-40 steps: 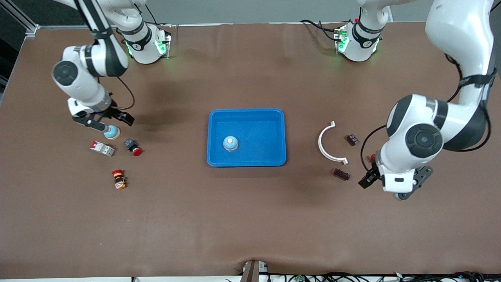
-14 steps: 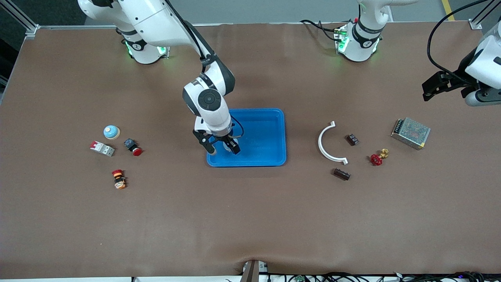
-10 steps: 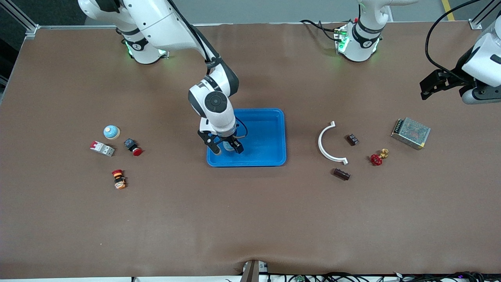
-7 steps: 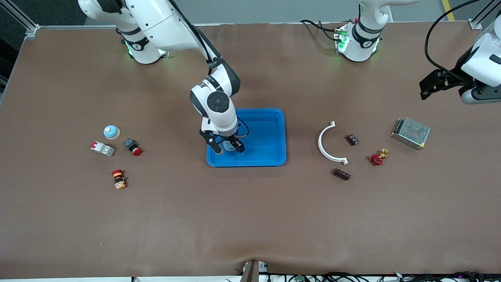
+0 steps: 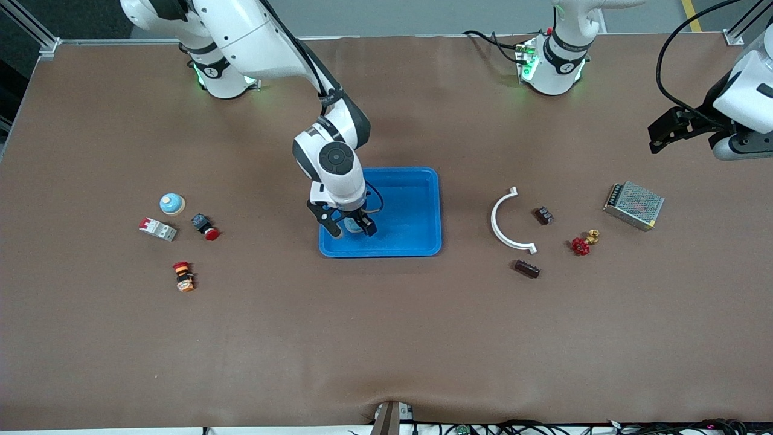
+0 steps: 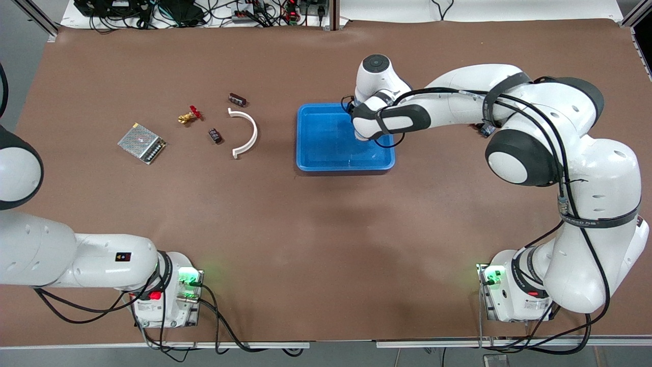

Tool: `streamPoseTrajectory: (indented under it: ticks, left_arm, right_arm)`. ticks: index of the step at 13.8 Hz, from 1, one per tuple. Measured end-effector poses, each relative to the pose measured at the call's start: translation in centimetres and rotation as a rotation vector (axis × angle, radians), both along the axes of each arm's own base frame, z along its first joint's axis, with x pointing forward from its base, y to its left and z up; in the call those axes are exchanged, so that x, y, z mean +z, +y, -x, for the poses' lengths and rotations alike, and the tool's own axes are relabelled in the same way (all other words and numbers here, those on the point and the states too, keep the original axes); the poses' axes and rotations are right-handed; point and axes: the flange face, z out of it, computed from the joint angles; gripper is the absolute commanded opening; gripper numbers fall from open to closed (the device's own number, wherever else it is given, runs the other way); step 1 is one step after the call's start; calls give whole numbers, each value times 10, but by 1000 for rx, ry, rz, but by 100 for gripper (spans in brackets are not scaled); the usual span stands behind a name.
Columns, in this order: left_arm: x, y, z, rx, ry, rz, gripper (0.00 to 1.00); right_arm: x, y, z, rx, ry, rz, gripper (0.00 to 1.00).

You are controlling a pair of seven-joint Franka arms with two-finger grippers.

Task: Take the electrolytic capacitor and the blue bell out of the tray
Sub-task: 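Grasp the second light-blue bell in the tray with the right gripper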

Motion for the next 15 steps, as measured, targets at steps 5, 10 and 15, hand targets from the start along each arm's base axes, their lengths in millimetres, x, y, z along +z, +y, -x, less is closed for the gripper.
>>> streamPoseTrajectory:
  ticks: [5,10,15]
  left_arm:
    - [0,0,0,0,0,0,100]
    - [0,0,0,0,1,0,100]
    - [0,0,0,0,2,0,100]
  right_arm:
    - [0,0,0,1,1,1,37]
    - [2,1,0,12,-4,8,0]
    - [5,-2,-2,59,39,65,0]
